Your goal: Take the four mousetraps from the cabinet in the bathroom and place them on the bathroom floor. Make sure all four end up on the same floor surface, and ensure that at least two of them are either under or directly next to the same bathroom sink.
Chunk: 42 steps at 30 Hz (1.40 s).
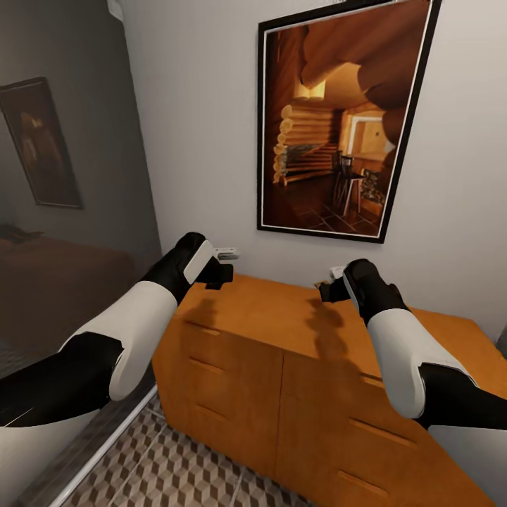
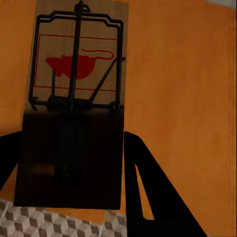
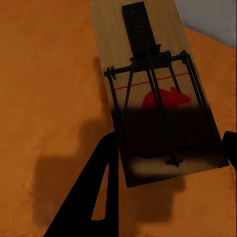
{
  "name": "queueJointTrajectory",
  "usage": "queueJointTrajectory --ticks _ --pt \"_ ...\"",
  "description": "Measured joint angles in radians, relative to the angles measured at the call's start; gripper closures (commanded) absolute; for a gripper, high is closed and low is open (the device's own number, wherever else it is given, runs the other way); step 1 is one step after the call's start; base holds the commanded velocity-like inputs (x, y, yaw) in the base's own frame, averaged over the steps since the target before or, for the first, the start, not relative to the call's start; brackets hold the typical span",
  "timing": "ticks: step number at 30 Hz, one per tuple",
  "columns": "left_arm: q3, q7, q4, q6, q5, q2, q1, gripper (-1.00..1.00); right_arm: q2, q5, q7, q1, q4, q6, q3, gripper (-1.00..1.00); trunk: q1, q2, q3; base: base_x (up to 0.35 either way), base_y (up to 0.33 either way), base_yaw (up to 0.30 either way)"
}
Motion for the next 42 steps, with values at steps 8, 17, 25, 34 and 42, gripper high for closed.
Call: queueJointTrajectory --ticks 8,17,25,34,42 --pt "0.000 0.001 0.008 0.000 -0.001 0.000 0.000 1.00 -0.014 0.000 0.000 0.000 0.000 -0.001 0.000 1.00 0.000 0.000 0.008 0.000 0.000 -0.201" --pt "0.000 0.003 0.030 -0.001 -0.003 0.000 0.000 1.00 -0.020 0.000 0.000 0.000 0.000 -0.001 -0.001 1.00 0.000 0.000 0.018 0.000 0.000 -0.196" --pt "0.000 0.004 0.030 -0.001 -0.003 0.000 0.000 1.00 -0.024 0.000 -0.001 0.000 0.001 -0.002 -0.002 1.00 0.000 0.000 0.026 0.000 0.000 -0.192" --pt "0.000 0.003 0.031 -0.001 -0.003 0.000 0.000 1.00 -0.030 -0.001 -0.001 0.000 0.001 -0.002 -0.003 1.00 0.000 0.000 0.034 0.000 0.000 -0.130" --pt "0.001 0.003 0.031 -0.001 -0.003 0.000 0.000 1.00 -0.031 -0.001 -0.002 0.000 0.001 -0.002 -0.003 1.00 0.000 0.000 0.035 0.000 0.000 -0.006"
